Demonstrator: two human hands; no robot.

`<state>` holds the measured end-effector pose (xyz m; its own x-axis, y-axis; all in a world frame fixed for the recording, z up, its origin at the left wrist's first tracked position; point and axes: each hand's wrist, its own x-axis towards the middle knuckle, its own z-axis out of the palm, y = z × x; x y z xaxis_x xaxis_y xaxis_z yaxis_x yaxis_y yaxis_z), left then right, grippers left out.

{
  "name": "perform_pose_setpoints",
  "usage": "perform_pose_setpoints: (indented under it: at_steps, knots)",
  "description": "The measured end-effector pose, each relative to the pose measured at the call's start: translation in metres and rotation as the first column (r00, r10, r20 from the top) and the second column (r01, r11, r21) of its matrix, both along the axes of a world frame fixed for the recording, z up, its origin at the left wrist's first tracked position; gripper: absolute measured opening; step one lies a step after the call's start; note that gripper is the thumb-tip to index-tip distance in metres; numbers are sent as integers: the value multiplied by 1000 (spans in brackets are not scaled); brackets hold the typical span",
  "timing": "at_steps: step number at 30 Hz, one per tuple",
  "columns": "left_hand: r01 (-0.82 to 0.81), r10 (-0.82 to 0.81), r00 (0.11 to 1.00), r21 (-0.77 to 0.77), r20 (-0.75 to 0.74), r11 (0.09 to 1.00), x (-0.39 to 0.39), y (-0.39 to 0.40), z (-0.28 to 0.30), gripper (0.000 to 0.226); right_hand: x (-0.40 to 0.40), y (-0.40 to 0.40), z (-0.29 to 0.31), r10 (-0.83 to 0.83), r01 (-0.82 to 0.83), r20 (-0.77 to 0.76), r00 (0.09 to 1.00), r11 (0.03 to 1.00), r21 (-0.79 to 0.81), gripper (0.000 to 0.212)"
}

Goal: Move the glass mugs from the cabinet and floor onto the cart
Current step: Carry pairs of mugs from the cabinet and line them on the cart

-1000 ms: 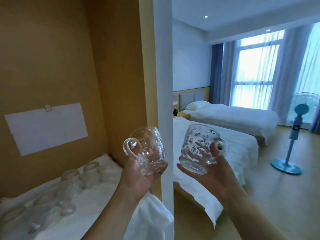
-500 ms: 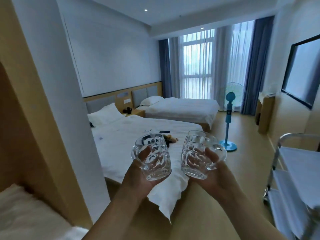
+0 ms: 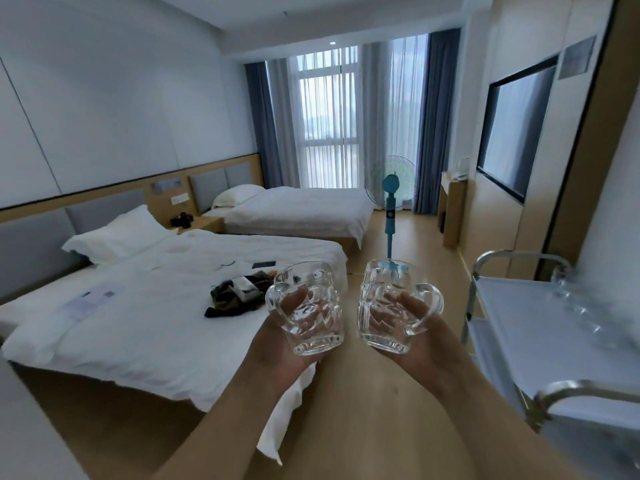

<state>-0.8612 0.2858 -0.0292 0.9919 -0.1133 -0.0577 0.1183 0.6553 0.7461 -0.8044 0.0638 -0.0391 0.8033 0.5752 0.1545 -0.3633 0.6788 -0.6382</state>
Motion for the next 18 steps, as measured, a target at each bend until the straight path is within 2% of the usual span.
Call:
perform_pose_setpoints:
  at_steps: [2, 8, 13, 16, 18]
  knots:
    - [62, -62, 998, 36, -8, 997, 22, -2, 1, 44, 10, -6, 0, -34, 33, -13, 999, 999, -30, 78]
    - [179, -179, 984, 24, -9, 984, 104, -11, -5, 62, 56, -17, -12, -136, 136, 10, 991, 990, -28, 55]
    - [383, -382, 923, -29, 33, 923, 178, -17, -6, 51, 101, -18, -9, -267, 266, -41, 963, 963, -35, 54]
    - [424, -423, 906, -48, 30, 905, 224, -20, -3, 60, 129, -16, -3, -309, 308, -73, 948, 951, -21, 32]
    - [482, -482, 876, -70, 18, 874, 254, -22, 1, 72, 148, -17, -2, -350, 348, -68, 934, 937, -40, 35]
